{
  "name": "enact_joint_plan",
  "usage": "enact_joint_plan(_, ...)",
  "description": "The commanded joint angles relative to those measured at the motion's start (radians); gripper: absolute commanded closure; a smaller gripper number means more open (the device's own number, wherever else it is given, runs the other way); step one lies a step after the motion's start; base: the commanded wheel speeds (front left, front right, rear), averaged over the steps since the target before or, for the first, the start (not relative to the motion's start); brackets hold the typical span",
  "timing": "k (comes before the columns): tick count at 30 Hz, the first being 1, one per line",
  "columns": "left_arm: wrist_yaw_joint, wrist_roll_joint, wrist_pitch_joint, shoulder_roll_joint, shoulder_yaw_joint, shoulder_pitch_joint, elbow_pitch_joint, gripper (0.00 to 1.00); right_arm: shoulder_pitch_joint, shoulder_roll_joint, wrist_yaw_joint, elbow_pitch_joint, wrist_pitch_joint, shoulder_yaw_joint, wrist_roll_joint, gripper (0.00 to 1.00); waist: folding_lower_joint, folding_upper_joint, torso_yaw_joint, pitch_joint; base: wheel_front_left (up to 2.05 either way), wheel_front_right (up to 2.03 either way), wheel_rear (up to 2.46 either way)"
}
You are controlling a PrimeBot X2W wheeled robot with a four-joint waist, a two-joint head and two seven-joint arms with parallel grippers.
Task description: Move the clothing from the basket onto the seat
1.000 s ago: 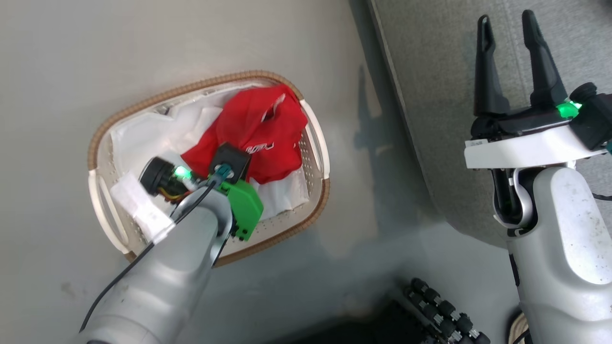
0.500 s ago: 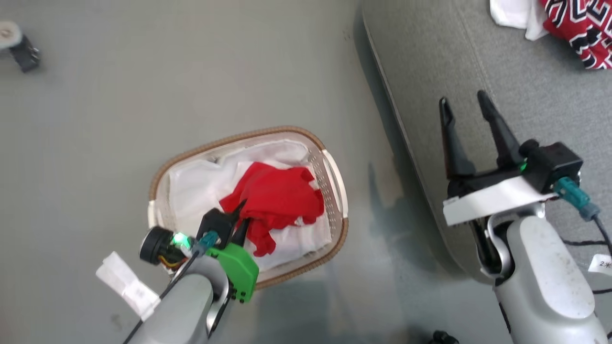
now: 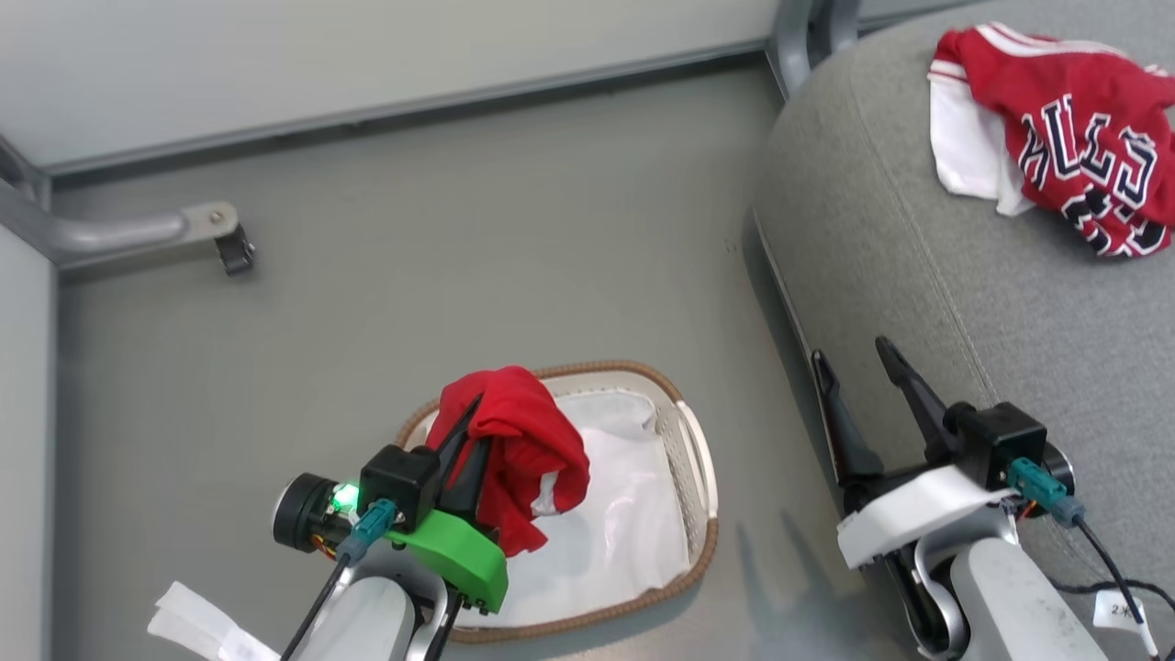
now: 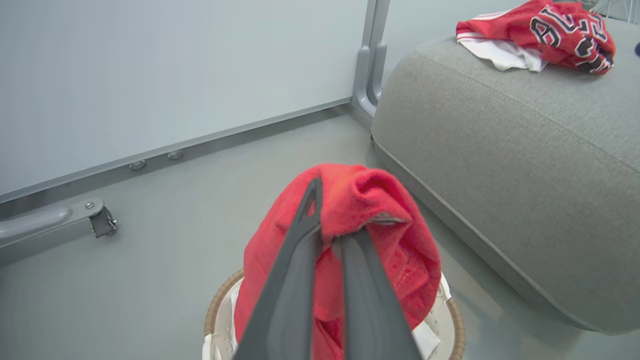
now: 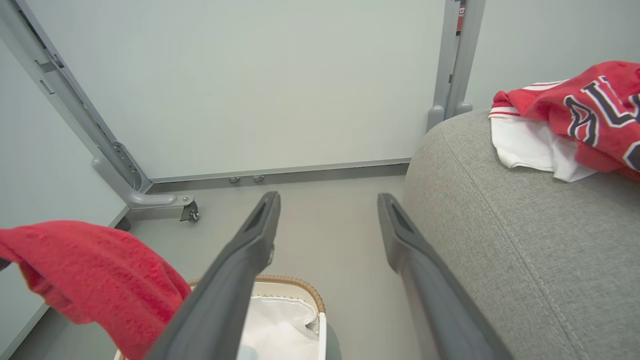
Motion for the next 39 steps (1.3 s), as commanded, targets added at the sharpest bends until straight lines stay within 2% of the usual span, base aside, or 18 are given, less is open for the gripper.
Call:
enact_joint_plan(1,-0.006,0.01,-0.001,-0.007,0.015,0.025,-0.026,1.0,0.028,-0.007,-0.001,0.007,-0.002,-0.001,-0.003,0.0,0.0001,0.0,0.071,-0.114,0.0,0.0,0.0)
enact_joint_plan(9,-0.02,0.032,-0.001,-0.028,0.081,0.047,-0.162,1.0,0.091,0.001,-0.001,0.033,-0.002,0.025,-0.009,0.0,0.0001,0.0,0.085,-0.182,0.0,0.0,0.0)
enact_joint_plan(14,-0.026,0.039,-0.001,-0.037,0.075,0.029,-0.231,1.0,0.114,-0.006,-0.001,0.052,-0.002,0.075,-0.019,0.0,0.0001,0.0,0.101,-0.201,0.0,0.0,0.0)
enact_joint_plan(18,-0.026,0.02,-0.001,-0.041,0.057,0.014,-0.263,1.0,0.093,-0.009,-0.001,0.041,-0.002,0.156,-0.013,0.0,0.0001,0.0,0.119,-0.203,0.0,0.0,0.0)
enact_joint_plan(28,-0.027,0.0,-0.001,-0.046,0.004,-0.015,-0.265,1.0,-0.077,0.006,-0.001,-0.008,-0.002,0.408,0.04,0.0,0.0001,0.0,0.152,-0.189,0.0,0.0,0.0)
enact_joint_plan(33,-0.028,-0.009,-0.001,-0.047,-0.033,-0.021,-0.261,1.0,-0.177,0.018,-0.001,0.064,-0.002,0.475,0.035,0.0,0.0001,0.0,0.169,-0.183,0.0,0.0,0.0)
enact_joint_plan(39,-0.028,-0.037,-0.001,-0.048,-0.098,-0.033,-0.271,1.0,-0.243,0.036,-0.001,0.22,-0.002,0.453,-0.014,0.0,0.0001,0.0,0.205,-0.182,0.0,0.0,0.0)
